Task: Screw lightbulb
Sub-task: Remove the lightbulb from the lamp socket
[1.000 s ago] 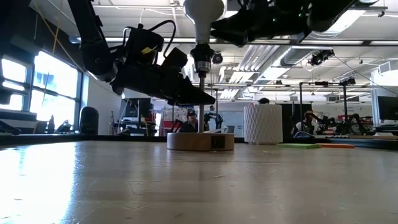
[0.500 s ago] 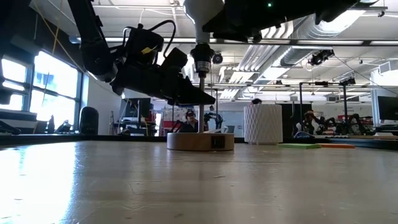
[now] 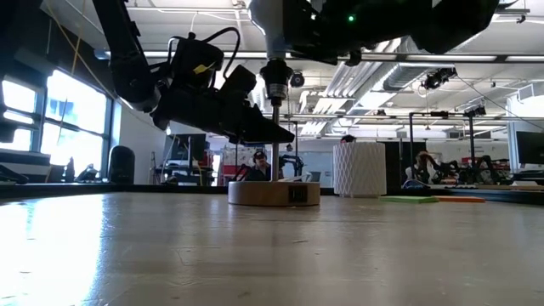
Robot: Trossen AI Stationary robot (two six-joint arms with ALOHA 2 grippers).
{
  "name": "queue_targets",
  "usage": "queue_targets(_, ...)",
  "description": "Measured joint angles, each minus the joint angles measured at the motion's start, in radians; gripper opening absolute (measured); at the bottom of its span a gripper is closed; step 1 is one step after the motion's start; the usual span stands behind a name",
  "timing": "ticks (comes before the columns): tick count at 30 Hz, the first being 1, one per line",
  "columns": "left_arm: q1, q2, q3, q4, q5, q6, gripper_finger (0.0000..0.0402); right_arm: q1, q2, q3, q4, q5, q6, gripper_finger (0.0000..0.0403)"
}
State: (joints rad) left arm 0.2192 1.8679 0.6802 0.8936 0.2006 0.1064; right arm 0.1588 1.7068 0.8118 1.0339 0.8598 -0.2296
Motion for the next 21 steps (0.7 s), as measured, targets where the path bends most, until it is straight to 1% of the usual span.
queue_targets(5,0.0,0.0,0.0,0.0,-0.001,0.0,0.003,-0.002,0.009,0.045,-0.035,-0.05,-0.015,0.022)
queue_targets(9,0.0,0.0,0.0,0.001,-0.001,0.0,0.003,-0.002,0.009,0.076,-0.09,-0.026,-0.02,0.022)
queue_targets(13,0.0,0.0,0.0,0.001,-0.001,0.0,0.003,-0.002,0.009,0.079,-0.095,-0.025,-0.023,0.0218)
queue_targets(16,0.0,0.0,0.0,0.001,-0.001,0.001,0.003,-0.002,0.009,0.079,-0.099,-0.022,-0.026,0.0197)
queue_targets(21,0.0,-0.001,-0.001,0.001,-0.002,0.002,0.003,-0.016,0.009,0.079,-0.115,-0.049,-0.005,0.0136)
